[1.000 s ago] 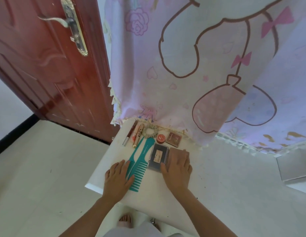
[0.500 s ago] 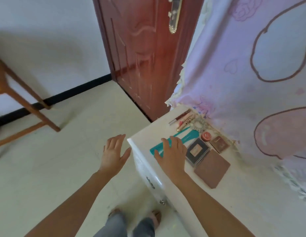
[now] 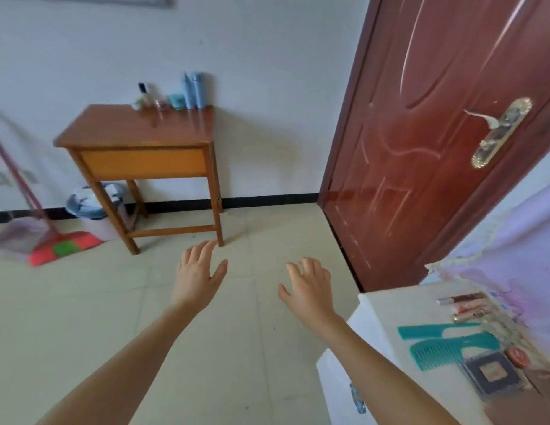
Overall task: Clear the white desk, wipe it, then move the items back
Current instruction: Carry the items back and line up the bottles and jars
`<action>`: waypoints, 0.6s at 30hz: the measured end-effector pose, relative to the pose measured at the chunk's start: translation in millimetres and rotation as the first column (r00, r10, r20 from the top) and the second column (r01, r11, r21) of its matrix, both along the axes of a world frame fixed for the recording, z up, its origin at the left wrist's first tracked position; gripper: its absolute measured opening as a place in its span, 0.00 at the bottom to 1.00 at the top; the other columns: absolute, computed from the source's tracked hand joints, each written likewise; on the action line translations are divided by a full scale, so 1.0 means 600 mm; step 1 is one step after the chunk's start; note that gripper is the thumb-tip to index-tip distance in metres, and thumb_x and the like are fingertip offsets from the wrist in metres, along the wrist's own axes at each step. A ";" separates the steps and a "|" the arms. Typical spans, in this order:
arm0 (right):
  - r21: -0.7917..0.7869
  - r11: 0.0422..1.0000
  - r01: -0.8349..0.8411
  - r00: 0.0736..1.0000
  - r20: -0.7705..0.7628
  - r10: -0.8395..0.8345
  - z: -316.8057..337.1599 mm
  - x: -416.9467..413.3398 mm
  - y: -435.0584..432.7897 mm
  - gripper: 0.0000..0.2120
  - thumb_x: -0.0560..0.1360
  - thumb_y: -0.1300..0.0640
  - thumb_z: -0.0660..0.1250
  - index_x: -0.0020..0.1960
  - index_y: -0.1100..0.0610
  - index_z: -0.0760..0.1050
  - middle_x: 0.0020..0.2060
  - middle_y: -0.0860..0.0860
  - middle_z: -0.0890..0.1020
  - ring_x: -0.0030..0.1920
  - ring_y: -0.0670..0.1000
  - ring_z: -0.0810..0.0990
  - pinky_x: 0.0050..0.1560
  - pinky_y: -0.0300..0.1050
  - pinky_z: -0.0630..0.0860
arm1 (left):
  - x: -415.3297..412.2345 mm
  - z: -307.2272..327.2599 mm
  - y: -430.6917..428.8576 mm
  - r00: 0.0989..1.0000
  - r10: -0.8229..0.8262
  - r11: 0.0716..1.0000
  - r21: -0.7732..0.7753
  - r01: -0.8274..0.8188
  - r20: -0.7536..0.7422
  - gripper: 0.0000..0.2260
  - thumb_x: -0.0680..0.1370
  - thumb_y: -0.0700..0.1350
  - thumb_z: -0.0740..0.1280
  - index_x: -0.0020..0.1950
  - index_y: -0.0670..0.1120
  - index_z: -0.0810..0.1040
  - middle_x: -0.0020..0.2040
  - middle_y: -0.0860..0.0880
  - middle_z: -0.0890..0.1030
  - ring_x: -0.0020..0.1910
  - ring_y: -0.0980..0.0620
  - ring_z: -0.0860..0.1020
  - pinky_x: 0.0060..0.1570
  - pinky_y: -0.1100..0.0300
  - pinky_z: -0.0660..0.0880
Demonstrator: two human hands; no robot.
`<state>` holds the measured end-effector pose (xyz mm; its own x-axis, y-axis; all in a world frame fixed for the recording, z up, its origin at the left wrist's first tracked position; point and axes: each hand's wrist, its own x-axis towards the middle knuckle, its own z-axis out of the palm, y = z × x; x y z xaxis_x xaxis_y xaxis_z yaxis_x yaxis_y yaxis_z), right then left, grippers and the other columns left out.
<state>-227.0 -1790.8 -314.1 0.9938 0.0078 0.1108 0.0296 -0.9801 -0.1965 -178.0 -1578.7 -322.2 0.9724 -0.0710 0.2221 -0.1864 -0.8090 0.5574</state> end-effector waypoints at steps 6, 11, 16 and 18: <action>-0.014 0.968 -0.251 0.968 0.025 0.251 0.042 0.050 0.213 0.24 0.75 0.48 0.59 0.69 0.53 0.61 0.68 0.55 0.63 0.70 0.56 0.58 0.67 0.52 0.58 | -0.033 0.064 0.261 0.987 0.120 0.990 0.067 -0.127 0.104 0.17 0.77 0.47 0.64 0.64 0.42 0.73 0.64 0.43 0.73 0.66 0.43 0.65 0.64 0.49 0.62; -0.084 0.932 -0.353 0.916 0.173 0.362 0.139 0.108 0.359 0.23 0.75 0.48 0.61 0.68 0.53 0.63 0.67 0.55 0.65 0.67 0.56 0.62 0.62 0.50 0.63 | -0.033 0.169 0.415 0.941 0.225 0.963 0.090 -0.254 0.252 0.16 0.77 0.48 0.62 0.64 0.44 0.73 0.65 0.45 0.72 0.67 0.44 0.64 0.64 0.50 0.62; -0.100 0.901 -0.422 0.852 0.297 0.431 0.245 0.160 0.451 0.24 0.75 0.49 0.62 0.68 0.54 0.63 0.68 0.55 0.64 0.67 0.56 0.62 0.63 0.50 0.64 | -0.011 0.258 0.509 0.901 0.262 0.952 0.063 -0.301 0.346 0.16 0.78 0.48 0.61 0.63 0.44 0.72 0.65 0.45 0.72 0.67 0.45 0.62 0.64 0.50 0.62; -0.118 0.890 -0.440 0.832 0.318 0.454 0.277 0.182 0.470 0.24 0.75 0.49 0.62 0.69 0.54 0.62 0.68 0.55 0.64 0.68 0.56 0.62 0.64 0.50 0.63 | 0.006 0.282 0.528 0.884 0.272 0.947 0.060 -0.317 0.381 0.17 0.78 0.48 0.61 0.65 0.44 0.72 0.65 0.45 0.72 0.67 0.46 0.62 0.64 0.50 0.61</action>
